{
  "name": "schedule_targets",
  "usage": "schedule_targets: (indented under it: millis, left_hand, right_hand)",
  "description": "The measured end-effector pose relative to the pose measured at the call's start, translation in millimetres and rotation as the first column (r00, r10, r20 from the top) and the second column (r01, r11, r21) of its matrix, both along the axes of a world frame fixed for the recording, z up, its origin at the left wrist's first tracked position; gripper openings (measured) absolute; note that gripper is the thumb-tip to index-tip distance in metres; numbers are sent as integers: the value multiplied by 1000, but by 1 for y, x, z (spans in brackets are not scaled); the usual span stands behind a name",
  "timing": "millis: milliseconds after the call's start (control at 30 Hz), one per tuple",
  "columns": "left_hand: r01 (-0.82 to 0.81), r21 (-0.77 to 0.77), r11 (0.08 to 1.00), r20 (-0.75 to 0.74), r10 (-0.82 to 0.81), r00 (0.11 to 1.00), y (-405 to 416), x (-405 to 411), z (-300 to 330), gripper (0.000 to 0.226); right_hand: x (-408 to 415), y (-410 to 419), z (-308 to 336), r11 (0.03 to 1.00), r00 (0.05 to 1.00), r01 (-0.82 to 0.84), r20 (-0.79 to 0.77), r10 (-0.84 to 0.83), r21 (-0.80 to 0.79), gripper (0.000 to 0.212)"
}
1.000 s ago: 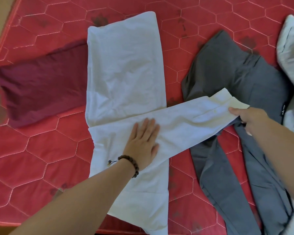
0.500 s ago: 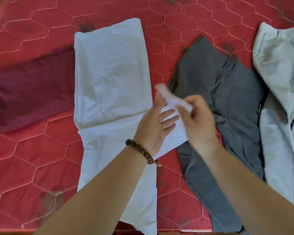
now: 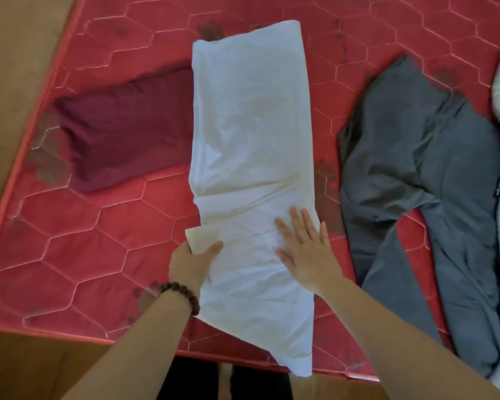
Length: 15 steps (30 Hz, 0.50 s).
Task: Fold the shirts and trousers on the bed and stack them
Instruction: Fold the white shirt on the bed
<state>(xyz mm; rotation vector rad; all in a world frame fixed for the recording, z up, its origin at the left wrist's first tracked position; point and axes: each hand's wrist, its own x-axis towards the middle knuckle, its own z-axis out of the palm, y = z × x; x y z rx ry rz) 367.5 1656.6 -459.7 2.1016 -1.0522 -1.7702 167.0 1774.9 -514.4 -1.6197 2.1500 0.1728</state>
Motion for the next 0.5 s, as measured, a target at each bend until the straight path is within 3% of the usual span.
schedule_targets:
  millis: [67, 233, 333, 500]
  left_hand:
    - [39, -22, 999, 58, -38, 998, 1, 5, -7, 16]
    - [103, -21, 994, 87, -101, 991, -4, 18, -18, 18]
    - [145, 2, 989, 52, -145, 988, -5, 29, -23, 12]
    - [129, 118, 985, -72, -121, 990, -5, 33, -34, 25]
  right_hand:
    - [8, 2, -8, 999, 999, -10, -49, 11, 32, 68]
    - [32, -6, -9, 997, 994, -2, -107, -6, -72, 62]
    - [42, -7, -16, 998, 993, -32, -118, 25, -56, 62]
    - [36, -6, -19, 997, 988, 55, -142, -62, -55, 62]
